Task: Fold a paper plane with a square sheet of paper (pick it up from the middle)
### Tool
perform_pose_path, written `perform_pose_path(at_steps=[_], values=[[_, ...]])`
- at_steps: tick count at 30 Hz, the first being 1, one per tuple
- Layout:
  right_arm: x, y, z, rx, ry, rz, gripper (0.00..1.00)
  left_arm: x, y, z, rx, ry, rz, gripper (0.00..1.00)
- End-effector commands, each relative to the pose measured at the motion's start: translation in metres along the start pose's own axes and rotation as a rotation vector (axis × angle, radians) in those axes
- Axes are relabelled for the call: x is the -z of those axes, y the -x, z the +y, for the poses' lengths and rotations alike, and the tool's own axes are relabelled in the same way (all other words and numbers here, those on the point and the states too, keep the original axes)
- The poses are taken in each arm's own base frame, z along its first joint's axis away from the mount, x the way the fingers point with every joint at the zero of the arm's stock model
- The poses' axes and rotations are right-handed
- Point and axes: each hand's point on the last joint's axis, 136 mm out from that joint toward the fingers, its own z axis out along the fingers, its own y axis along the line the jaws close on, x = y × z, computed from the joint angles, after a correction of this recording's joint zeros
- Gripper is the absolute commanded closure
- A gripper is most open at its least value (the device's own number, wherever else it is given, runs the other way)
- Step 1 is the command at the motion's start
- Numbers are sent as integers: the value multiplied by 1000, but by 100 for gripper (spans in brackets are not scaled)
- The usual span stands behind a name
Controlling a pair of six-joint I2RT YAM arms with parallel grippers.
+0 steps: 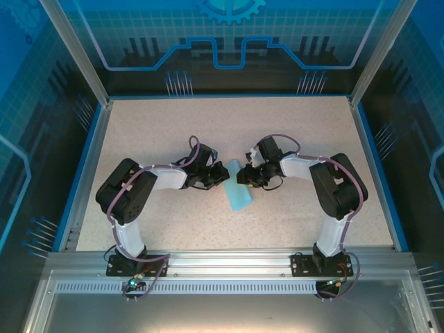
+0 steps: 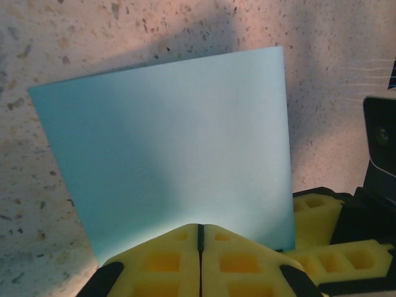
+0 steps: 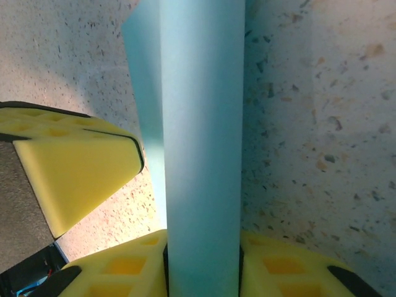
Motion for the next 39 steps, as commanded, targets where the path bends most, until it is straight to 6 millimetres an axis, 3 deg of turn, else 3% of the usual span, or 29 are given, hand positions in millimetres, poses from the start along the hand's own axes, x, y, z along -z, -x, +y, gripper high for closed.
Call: perform_pose_path(at_steps=[1,7,14,20,25,39], values=[[0,-2,-9,-45,-2,11,68,-8,-4,12,-8,71,27,93],[7,-1,-7,-31,-24,9,61,-14,-9,16,-11,99,55,95],[30,0,-10,41,-128,-26,42,-17,-12,17,-19,111,74,94],[36,-4,-14,179,-257,-8,34,-18,-14,10,-37,105,87,94],[25,-8,-5,257,-308,24,33,-19,-14,6,-46,103,92,94],[12,-8,-27,225,-388,23,48,-19,-11,-4,-69,95,94,93]])
